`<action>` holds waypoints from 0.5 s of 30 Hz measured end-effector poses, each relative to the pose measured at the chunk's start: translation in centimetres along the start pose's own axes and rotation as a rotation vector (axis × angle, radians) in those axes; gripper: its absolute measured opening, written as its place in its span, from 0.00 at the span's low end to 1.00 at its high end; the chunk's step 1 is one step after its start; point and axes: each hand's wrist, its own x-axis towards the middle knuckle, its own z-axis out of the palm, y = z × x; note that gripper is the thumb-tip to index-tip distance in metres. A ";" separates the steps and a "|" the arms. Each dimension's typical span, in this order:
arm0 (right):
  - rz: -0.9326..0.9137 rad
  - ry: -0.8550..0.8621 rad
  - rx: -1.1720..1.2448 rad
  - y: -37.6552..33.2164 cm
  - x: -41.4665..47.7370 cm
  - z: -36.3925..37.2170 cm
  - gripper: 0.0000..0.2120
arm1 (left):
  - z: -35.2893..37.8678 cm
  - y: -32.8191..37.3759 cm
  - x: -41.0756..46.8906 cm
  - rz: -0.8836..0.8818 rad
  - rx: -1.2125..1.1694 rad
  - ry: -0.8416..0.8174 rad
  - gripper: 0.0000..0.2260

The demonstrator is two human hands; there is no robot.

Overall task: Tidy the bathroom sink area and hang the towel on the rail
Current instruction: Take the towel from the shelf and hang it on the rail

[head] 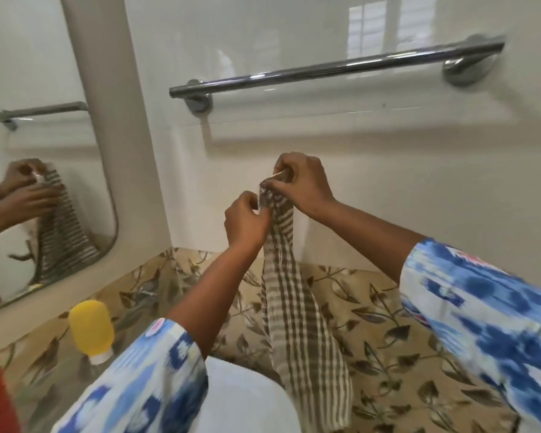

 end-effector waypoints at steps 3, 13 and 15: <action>-0.027 0.014 -0.032 1.2 -0.1 -1.6 0.09 | 0.4 0.4 0.5 -0.007 0.013 -0.021 0.01; 0.008 0.167 0.107 2.7 -1.1 -4.5 0.12 | 2.1 7.0 2.8 0.182 -0.105 -0.336 0.07; 0.155 0.139 0.245 3.7 -2.4 -4.8 0.17 | 2.1 8.0 3.2 0.220 -0.105 -0.314 0.06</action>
